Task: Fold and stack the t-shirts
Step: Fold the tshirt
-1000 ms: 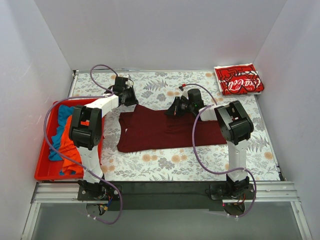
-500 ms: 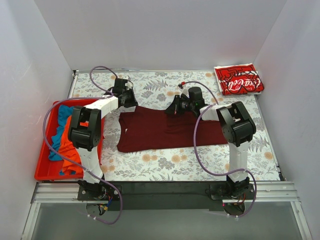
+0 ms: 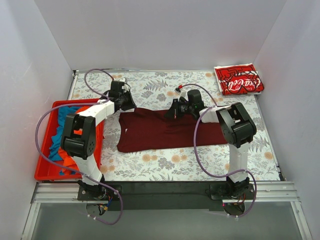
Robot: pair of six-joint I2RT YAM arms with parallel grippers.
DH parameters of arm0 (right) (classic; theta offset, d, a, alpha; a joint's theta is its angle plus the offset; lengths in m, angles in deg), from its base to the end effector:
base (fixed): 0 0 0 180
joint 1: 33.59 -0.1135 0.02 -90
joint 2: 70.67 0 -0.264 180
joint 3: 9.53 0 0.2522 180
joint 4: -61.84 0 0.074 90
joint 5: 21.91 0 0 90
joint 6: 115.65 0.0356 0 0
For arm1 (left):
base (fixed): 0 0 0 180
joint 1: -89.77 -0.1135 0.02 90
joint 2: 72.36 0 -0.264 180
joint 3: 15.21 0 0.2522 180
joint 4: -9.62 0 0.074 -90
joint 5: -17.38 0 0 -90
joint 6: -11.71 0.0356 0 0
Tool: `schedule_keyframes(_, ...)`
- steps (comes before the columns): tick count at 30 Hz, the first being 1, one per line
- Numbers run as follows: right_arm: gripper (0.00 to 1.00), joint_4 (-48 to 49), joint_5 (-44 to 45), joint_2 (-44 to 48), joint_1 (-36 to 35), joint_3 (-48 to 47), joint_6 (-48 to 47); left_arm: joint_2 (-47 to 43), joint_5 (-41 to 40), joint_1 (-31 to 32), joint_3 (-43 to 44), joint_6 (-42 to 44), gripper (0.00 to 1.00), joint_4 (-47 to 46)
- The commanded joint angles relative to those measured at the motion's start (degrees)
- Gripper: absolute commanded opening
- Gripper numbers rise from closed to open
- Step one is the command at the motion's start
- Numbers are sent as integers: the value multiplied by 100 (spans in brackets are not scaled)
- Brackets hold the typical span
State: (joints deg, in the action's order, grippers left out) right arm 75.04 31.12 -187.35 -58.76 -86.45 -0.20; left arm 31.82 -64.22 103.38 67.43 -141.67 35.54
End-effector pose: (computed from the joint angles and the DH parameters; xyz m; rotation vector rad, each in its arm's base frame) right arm 0.3747 0.1997 0.1423 -0.4297 2.1055 1.1921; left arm 0.3808 -0.0976 0.1964 -1.0040 2.3372 -0.7622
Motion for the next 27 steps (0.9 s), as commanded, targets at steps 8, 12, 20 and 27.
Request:
schedule_keyframes(8, 1, 108, -363, 462, -67, 356, -401, -776, 30, -25, -577, -70, 0, 216)
schedule_keyframes(12, 1, 99, -451, 559, -85, 479, -488, -899, -23, -25, -770, -122, 0, 366)
schedule_keyframes(20, 1, 64, -645, 717, -172, 681, -559, -1145, -128, -25, -1035, -140, 0, 515)
schedule_keyframes(27, 2, -33, -724, 691, -225, 796, -603, -1216, -128, -25, -1237, -289, 0, 620)
